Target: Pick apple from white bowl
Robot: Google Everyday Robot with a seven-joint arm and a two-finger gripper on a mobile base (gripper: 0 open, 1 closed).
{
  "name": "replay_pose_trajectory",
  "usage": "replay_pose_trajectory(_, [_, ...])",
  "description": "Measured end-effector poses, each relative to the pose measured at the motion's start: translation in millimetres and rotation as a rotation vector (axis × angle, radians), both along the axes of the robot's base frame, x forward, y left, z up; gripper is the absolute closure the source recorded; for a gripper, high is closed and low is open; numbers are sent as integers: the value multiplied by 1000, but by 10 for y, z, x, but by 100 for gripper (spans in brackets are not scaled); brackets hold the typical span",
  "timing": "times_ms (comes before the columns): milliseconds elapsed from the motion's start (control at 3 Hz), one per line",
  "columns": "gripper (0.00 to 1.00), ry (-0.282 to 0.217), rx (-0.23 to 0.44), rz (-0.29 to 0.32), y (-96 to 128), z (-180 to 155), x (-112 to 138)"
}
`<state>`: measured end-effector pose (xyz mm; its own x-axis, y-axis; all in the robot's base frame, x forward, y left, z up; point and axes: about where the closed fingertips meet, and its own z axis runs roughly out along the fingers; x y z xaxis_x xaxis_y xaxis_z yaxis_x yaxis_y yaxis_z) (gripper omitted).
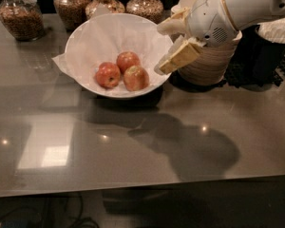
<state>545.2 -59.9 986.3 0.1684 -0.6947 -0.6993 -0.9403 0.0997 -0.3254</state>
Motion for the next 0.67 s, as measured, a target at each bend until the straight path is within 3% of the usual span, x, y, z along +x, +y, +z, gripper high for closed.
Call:
replay_pose_trajectory(333, [23, 10, 36, 22, 134, 30, 95])
replay_pose_trajectory(667, [15, 56, 20, 27, 196, -196, 243])
